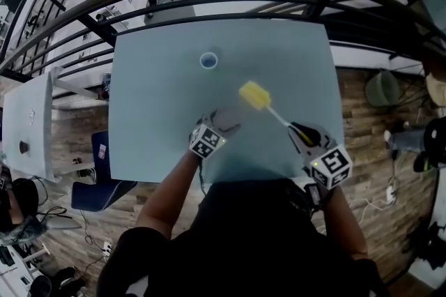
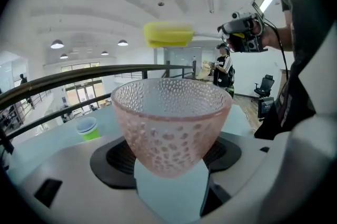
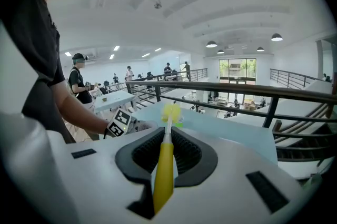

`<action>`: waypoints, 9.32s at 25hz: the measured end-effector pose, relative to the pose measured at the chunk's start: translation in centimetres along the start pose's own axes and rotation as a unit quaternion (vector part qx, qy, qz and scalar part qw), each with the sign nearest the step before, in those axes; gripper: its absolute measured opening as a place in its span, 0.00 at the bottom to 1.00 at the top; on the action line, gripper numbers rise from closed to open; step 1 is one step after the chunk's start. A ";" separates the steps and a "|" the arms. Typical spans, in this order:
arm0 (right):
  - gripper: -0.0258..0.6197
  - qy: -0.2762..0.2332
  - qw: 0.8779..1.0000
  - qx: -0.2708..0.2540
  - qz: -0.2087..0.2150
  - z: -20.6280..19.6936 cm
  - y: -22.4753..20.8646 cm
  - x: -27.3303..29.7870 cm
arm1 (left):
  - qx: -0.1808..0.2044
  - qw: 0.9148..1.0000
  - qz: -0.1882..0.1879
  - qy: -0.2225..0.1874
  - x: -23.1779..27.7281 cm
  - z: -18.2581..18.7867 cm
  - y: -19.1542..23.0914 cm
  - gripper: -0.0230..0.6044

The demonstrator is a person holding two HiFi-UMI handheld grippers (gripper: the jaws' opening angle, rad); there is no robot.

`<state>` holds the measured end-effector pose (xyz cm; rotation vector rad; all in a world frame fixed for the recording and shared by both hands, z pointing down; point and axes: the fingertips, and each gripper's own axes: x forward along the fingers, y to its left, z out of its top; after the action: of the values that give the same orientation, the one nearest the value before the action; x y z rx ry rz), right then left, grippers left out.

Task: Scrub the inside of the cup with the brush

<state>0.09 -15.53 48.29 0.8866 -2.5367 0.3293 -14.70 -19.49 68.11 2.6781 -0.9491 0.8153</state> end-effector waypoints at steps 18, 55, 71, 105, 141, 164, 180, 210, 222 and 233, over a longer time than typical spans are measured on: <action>0.11 0.044 0.977 -0.184 0.099 6.0 10.2 2.3 | 0.099 0.991 0.067 0.067 -10.8 4.1 5.6 0.60; 0.11 0.182 0.905 -0.343 0.176 4.1 12.6 3.4 | 0.266 0.956 -0.037 0.116 -11.5 5.2 -1.3 0.60; 0.11 0.148 0.909 -0.326 0.214 3.1 5.5 -3.3 | 0.270 0.950 -0.020 0.157 -6.9 9.9 -5.1 0.60; 0.11 0.112 0.890 -0.326 0.300 -2.0 -1.4 -8.0 | 0.213 0.950 0.025 0.226 -0.9 12.4 -12.7 0.60; 0.11 0.123 0.876 -0.351 0.306 -2.3 -1.7 -10.0 | 0.228 0.954 -0.010 0.195 -1.4 13.8 -15.8 0.60; 0.11 0.113 0.887 -0.331 0.300 -1.4 -3.0 -12.7 | 0.231 0.951 -0.030 0.204 -2.4 13.2 -16.5 0.60; 0.11 0.101 0.871 -0.364 0.316 -0.9 -1.3 -13.4 | 0.227 0.951 -0.006 0.211 -2.2 13.4 -16.5 0.60; 0.11 0.078 0.882 -0.343 0.315 0.8 -1.5 -13.8 | 0.235 0.949 0.020 0.211 -2.8 14.9 -15.0 0.60; 0.11 0.083 0.888 -0.330 0.309 1.1 -4.3 -15.8 | 0.226 0.946 0.048 0.226 -4.2 14.0 -12.5 0.60; 0.11 0.098 0.882 -0.330 0.323 0.2 -2.0 -12.5 | 0.239 0.953 0.042 0.182 -2.7 17.3 -14.4 0.60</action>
<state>10.13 -10.48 42.43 -0.2502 -2.4075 -0.2493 0.08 -12.80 52.33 2.7116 -0.8604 1.6769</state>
